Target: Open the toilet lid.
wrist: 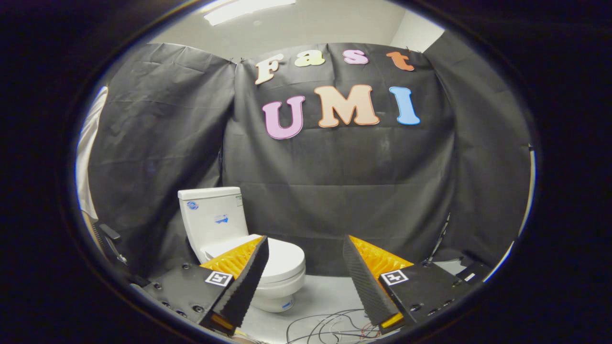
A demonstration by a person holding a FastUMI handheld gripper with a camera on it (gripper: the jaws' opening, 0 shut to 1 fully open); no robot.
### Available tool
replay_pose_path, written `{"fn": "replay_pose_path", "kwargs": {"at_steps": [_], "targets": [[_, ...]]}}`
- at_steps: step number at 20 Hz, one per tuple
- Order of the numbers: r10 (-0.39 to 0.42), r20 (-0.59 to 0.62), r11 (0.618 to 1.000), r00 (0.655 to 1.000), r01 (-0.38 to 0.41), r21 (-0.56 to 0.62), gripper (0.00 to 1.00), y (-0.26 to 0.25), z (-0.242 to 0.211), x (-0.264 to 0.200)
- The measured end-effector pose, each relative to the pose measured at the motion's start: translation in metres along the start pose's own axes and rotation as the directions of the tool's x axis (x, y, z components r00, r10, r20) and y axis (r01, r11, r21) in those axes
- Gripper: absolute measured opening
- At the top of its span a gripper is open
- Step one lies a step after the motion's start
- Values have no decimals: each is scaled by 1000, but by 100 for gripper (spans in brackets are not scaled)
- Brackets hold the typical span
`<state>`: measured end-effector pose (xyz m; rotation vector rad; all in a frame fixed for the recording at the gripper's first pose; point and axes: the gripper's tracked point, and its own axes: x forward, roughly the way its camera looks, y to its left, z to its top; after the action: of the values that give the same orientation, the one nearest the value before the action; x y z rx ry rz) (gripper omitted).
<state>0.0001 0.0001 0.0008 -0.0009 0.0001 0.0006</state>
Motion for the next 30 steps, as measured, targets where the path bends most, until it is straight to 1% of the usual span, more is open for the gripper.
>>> {"fn": "replay_pose_path", "kwargs": {"at_steps": [12, 15, 19, 21, 24, 26, 27, 28, 29, 30], "targets": [[-1, 1, 1000, 1000, 1, 1, 96, 0, 0, 0], [0, 0, 1000, 1000, 0, 1, 94, -1, 0, 0], [2, 4, 1000, 1000, -2, 1, 94, -1, 1, 0], [6, 5, 1000, 1000, -6, 3, 94, 1, -1, 10], [13, 5, 1000, 1000, -13, -9, 94, 5, 1, 42], [39, 11, 999, 999, -38, -17, 92, 13, 2, 60], [73, 33, 997, 997, -72, -18, 92, 25, 6, 69], [90, 68, 996, 994, -89, -20, 92, 34, 13, 80], [94, 102, 996, 990, -93, -16, 92, 37, 20, 88], [81, 136, 997, 987, -81, -6, 92, 40, 23, 97]]}}
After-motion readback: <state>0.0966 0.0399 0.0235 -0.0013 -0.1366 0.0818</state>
